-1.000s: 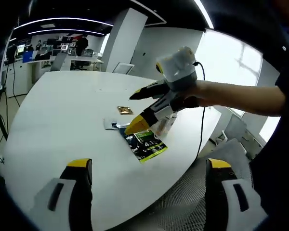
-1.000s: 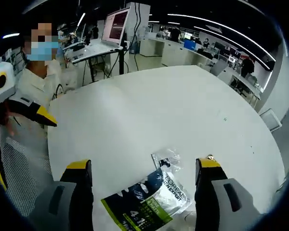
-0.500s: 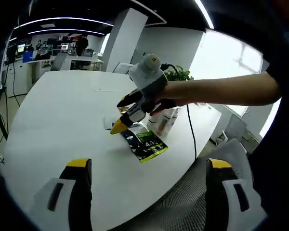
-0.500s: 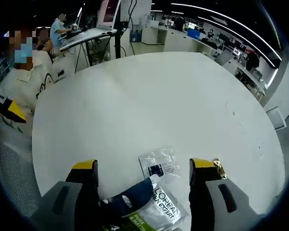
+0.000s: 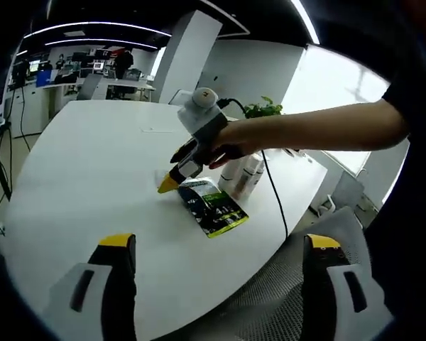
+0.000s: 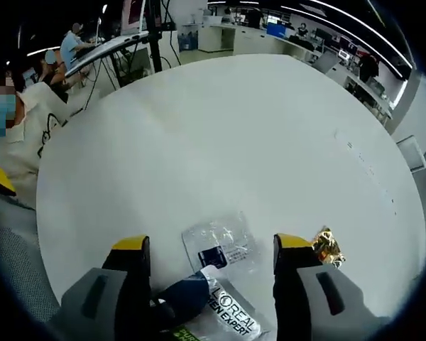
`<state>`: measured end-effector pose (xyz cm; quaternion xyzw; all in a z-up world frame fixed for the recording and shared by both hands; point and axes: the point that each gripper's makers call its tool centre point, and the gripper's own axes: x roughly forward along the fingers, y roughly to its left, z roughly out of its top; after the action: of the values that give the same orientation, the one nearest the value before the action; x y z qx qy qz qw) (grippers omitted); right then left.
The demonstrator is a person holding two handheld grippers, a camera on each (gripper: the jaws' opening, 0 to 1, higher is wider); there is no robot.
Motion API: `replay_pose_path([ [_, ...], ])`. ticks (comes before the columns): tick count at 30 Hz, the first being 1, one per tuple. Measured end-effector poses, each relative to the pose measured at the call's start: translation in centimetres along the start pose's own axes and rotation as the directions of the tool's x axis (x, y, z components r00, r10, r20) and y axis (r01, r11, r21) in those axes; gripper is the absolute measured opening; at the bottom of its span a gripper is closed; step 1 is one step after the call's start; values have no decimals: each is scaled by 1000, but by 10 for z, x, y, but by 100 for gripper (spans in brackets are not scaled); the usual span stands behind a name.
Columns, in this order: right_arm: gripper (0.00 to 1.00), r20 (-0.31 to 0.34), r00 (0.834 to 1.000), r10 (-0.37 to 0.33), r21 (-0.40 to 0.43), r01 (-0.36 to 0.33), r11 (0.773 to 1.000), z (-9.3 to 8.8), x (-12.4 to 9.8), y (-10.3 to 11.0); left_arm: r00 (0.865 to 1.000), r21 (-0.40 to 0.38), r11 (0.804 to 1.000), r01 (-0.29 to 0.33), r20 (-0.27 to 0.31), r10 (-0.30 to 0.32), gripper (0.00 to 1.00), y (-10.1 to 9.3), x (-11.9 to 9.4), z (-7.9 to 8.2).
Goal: Arrange the skincare products in the storage area until every visible bottle or jar stands upright without overlapping.
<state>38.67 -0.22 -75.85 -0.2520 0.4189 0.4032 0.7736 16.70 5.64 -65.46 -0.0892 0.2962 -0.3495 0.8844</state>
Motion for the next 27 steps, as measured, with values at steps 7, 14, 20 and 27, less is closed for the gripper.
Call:
replay_pose_path([
  [7, 61, -47, 999, 5, -2, -5, 1000, -10, 5, -8, 1000, -7, 1000, -3, -7, 3, 94, 1, 0, -1],
  [14, 57, -69, 998, 14, -12, -15, 1000, -14, 6, -8, 1000, -10, 1000, -10, -12, 10, 94, 3, 1, -2],
  [20, 53, -62, 998, 26, 19, -25, 1000, -14, 6, -6, 1000, -14, 1000, -13, -10, 13, 94, 3, 1, -2],
  [27, 40, -61, 998, 26, 16, -25, 1000, -12, 6, -5, 1000, -16, 1000, -17, -12, 16, 93, 4, 2, -2],
])
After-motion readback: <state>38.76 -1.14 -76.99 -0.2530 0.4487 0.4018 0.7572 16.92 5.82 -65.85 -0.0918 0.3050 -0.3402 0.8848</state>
